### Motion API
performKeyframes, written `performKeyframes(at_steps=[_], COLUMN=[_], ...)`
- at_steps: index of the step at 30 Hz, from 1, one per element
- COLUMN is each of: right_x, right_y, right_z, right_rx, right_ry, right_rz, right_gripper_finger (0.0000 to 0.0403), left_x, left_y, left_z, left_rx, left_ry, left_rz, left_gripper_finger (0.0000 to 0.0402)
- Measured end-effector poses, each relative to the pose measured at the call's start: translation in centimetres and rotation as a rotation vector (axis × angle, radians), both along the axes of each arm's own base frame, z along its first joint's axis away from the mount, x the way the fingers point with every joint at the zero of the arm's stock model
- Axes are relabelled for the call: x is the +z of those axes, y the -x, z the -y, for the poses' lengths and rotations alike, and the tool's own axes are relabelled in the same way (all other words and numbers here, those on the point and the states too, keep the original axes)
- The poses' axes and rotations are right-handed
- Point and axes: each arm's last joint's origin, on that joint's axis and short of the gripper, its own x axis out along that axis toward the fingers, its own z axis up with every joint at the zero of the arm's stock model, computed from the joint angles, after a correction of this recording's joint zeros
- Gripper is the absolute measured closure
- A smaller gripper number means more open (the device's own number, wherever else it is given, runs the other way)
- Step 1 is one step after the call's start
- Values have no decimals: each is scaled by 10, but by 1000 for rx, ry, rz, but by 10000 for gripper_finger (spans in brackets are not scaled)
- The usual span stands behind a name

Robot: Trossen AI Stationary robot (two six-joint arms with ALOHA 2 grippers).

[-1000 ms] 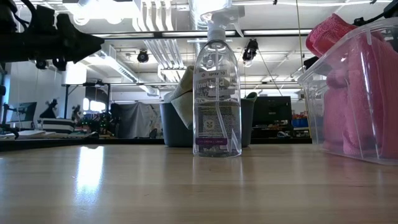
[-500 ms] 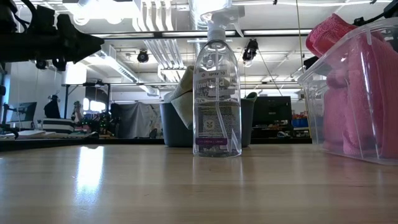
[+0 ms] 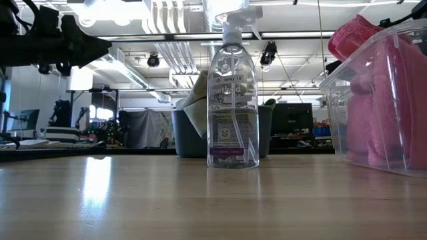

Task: Sort microfiber towel by color & place in baskets
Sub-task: Return to Home Position

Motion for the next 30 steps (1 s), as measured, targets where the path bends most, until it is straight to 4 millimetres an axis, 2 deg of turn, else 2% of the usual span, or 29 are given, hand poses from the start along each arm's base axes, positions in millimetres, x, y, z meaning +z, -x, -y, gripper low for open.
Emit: performKeyframes(at_steps=[13,30], right_x=[0,0], right_y=[0,0], right_z=[0,0], right_rx=[0,0], right_ry=[0,0], right_rz=[0,-1], right_gripper_finger=[263,270], left_x=[-1,0], left_y=[-1,-2], left_z=[-1,-1], left_rx=[0,0], left_ry=[6,11], left_rz=[-15,-28], left_gripper_finger=[238,238])
